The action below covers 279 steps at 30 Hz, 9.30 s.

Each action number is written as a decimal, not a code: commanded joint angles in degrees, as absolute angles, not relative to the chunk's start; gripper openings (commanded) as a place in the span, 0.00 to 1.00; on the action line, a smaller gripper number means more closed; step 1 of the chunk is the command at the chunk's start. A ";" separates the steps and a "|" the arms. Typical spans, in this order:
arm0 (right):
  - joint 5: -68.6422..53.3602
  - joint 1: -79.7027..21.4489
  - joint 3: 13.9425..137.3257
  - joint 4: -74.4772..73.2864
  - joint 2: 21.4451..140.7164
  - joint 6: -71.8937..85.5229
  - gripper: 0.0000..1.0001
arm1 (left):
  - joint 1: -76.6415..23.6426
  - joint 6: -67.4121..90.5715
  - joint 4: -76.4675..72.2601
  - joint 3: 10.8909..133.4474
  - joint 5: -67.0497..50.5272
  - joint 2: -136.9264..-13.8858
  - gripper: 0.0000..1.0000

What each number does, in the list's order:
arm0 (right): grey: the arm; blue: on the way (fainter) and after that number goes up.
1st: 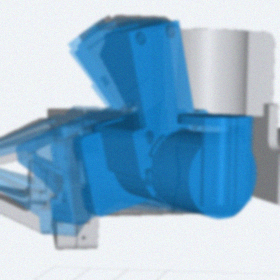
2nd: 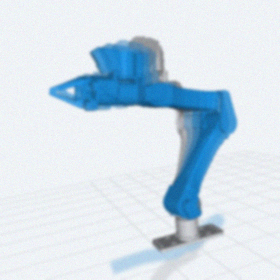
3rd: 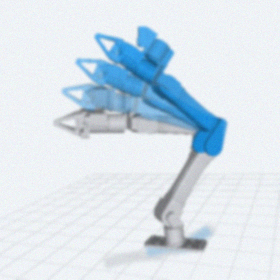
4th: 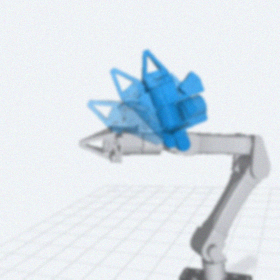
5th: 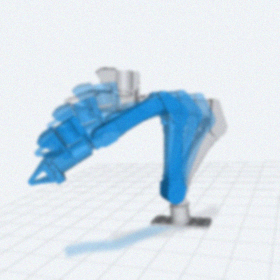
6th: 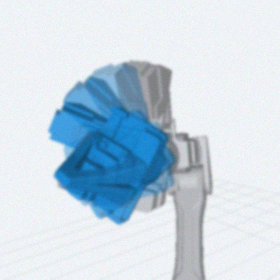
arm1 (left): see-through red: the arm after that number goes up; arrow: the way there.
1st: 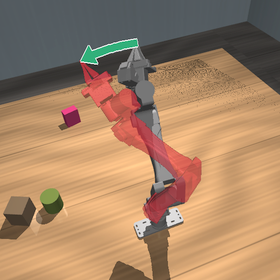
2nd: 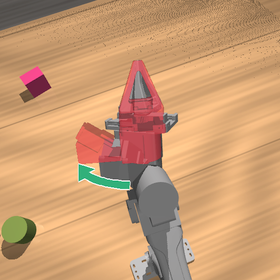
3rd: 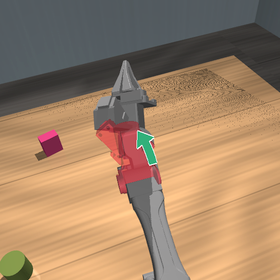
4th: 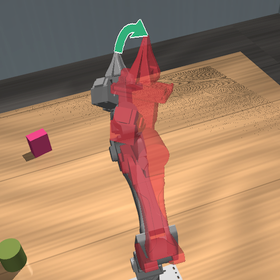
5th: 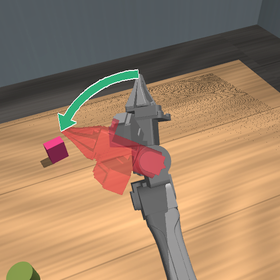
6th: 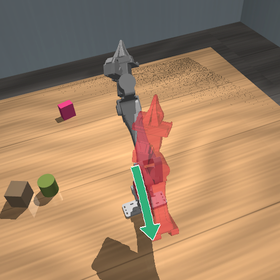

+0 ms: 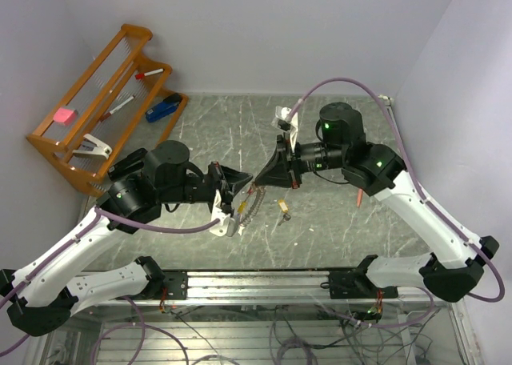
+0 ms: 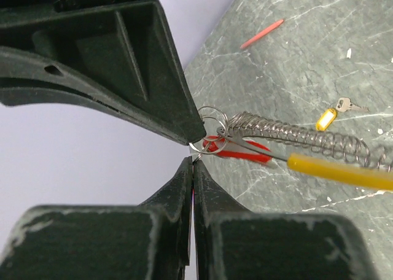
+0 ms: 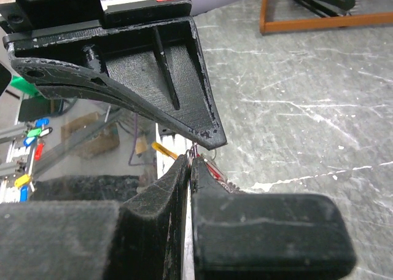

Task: Put the keys on the keyring

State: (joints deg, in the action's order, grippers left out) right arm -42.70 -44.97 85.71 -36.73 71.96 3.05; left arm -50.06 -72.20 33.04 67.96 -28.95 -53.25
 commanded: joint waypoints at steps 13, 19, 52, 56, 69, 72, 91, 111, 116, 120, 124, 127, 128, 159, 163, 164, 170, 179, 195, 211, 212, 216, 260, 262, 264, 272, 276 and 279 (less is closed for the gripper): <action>-33.84 -45.52 77.39 -19.73 66.01 15.67 0.00 | -49.82 -61.56 27.31 68.71 -25.63 -53.25 0.07; -30.74 -45.82 75.89 -17.52 65.08 17.34 0.00 | -49.82 -59.93 28.20 69.33 -25.80 -53.62 0.07; -35.97 -43.07 81.13 -26.04 65.82 10.57 0.30 | -49.82 -62.83 34.00 72.32 -29.46 -53.17 0.07; -42.06 -42.68 81.05 -27.04 66.35 9.74 0.31 | -49.82 -63.81 34.65 72.51 -30.90 -52.84 0.07; -48.43 -42.13 71.28 -25.68 62.82 -3.48 0.29 | -49.77 -66.84 37.61 75.37 -35.23 -52.88 0.07; -50.21 -42.03 70.83 -24.73 63.26 -4.22 0.28 | -49.83 -67.64 38.63 76.26 -36.16 -52.93 0.07; -55.72 -41.99 70.31 -14.85 63.88 0.41 0.27 | -49.79 -69.06 37.91 76.66 -36.76 -53.22 0.07; -61.80 -41.93 66.93 -0.06 66.91 11.04 0.27 | -49.83 -69.05 35.33 75.22 -35.50 -52.92 0.07; -62.49 -41.92 66.52 1.87 67.43 13.40 0.26 | -49.78 -69.47 34.73 74.19 -34.75 -52.82 0.07; -62.88 -41.90 66.69 1.70 67.97 14.32 0.22 | -49.82 -69.51 34.59 74.04 -34.29 -52.79 0.07; -63.58 -41.98 66.55 2.04 68.20 15.37 0.17 | -49.83 -69.60 34.79 74.12 -33.85 -52.73 0.07; -64.12 -41.97 66.45 2.21 68.34 16.21 0.12 | -49.83 -69.65 34.91 74.14 -33.52 -52.64 0.07; -64.36 -41.94 66.47 2.54 68.44 16.85 0.10 | -49.82 -69.64 34.83 74.14 -33.37 -52.65 0.07; -50.17 -41.94 65.06 6.36 64.82 28.79 0.00 | -49.80 -66.90 31.13 71.75 -14.97 -53.33 0.07; -50.66 -41.92 67.08 0.74 66.66 26.18 0.00 | -49.81 -67.63 31.17 72.56 -15.38 -53.61 0.07; -51.05 -41.93 67.97 -0.28 67.13 25.77 0.00 | -49.81 -67.89 31.12 72.72 -15.71 -53.65 0.07; -53.00 -41.86 71.78 -10.92 68.65 18.53 0.00 | -49.83 -66.90 36.44 77.82 -23.06 -54.74 0.16; -61.41 -38.50 76.58 -24.57 70.15 7.03 0.00 | -49.20 -56.34 42.11 82.67 -32.19 -55.56 0.35; -50.61 -40.07 88.17 -58.39 76.66 -7.66 0.00 | -49.06 -63.13 54.59 81.45 -33.84 -62.13 0.43; -43.45 -43.96 84.68 -69.27 82.67 5.27 0.00 | -48.40 -71.23 49.73 75.80 -33.48 -62.71 0.43; -43.16 -43.95 84.58 -69.97 83.40 5.88 0.00 | -48.36 -71.45 49.77 75.44 -33.71 -62.67 0.43; -42.23 -44.03 83.81 -73.31 87.12 6.21 0.00 | -48.43 -70.84 48.34 73.19 -33.58 -61.67 0.43; -34.02 -45.77 93.12 -55.12 86.67 10.54 0.00 | -48.43 -75.36 45.20 70.13 -30.57 -60.22 0.42; -33.93 -45.74 93.33 -54.94 86.22 10.44 0.00 | -48.43 -75.31 44.13 69.70 -28.72 -60.17 0.42; -34.32 -45.73 93.31 -54.72 85.60 10.42 0.00 | -48.35 -74.88 42.33 69.02 -27.34 -59.84 0.42; -36.47 -45.74 92.97 -52.81 83.60 11.16 0.00 | -48.26 -75.48 41.10 68.57 -25.17 -59.82 0.40; -37.71 -45.81 93.08 -52.96 83.51 10.90 0.00 | -48.21 -75.30 40.43 68.55 -25.52 -60.02 0.39; -37.81 -45.82 93.18 -53.20 83.52 10.67 0.00 | -48.18 -74.77 39.51 68.75 -25.38 -60.24 0.39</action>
